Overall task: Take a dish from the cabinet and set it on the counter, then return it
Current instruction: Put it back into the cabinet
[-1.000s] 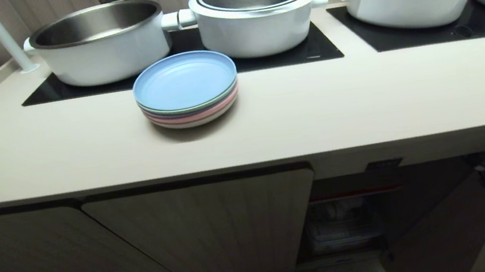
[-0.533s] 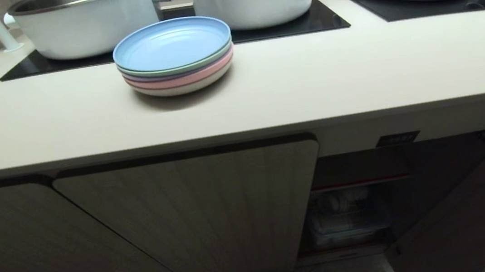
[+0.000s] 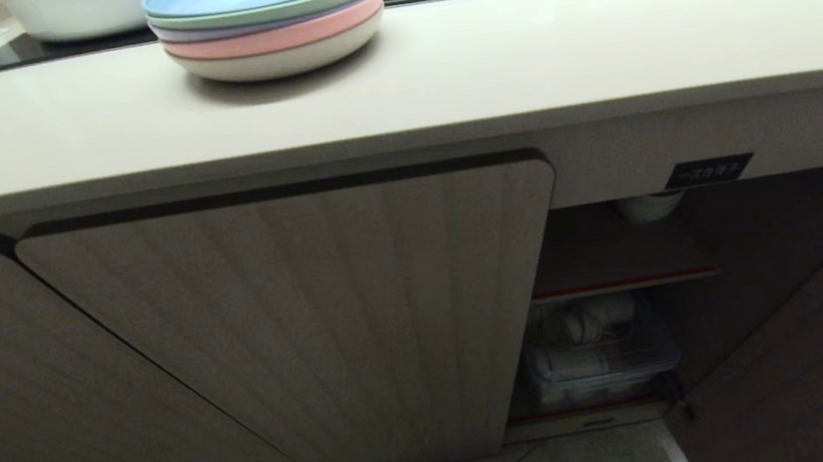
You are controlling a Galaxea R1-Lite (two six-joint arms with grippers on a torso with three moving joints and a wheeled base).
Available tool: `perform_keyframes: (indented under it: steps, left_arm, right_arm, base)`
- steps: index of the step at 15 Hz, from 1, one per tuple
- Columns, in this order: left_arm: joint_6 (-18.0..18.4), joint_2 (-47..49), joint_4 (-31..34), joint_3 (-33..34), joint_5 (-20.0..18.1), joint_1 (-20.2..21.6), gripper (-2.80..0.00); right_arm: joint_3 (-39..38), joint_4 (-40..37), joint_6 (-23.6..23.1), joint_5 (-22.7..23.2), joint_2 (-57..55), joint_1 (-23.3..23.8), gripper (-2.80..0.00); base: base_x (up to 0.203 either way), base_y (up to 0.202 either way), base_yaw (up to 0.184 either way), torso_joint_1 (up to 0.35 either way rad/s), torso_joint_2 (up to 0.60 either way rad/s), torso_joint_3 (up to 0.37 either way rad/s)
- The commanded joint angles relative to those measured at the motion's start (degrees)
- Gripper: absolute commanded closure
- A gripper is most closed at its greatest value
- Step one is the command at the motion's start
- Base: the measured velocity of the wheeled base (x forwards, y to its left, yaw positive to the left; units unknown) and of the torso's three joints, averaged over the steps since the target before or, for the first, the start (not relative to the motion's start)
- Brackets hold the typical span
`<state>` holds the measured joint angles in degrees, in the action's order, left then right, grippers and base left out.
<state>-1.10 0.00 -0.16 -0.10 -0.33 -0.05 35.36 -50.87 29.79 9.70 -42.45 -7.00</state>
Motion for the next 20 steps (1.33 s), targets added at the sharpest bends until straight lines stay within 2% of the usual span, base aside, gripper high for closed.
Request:
perform_keyframes:
  steps: [1,10,20]
  left_arm:
    - [-0.05,0.00,-0.02,0.01,-0.02,-0.04,0.00]
    - [-0.05,0.00,-0.02,0.01,-0.02,-0.04,0.00]
    - [-0.05,0.00,-0.02,0.01,0.04,0.02,0.00]
  right_arm:
    - [-0.03,-0.28,0.18,0.13,-0.09,-0.03,0.00]
    - [-0.12,-0.37,0.18,0.06,0.00,-0.03,0.00]
    - [-0.38,-0.28,0.18,0.14,0.08,-0.03,0.00]
  base:
    - [0.000,0.000,0.000,-0.174,0.46,0.287]
    - [0.000,0.000,0.000,-0.141,0.44,0.298]
    - [0.000,0.000,0.000,-0.010,0.04,0.027]
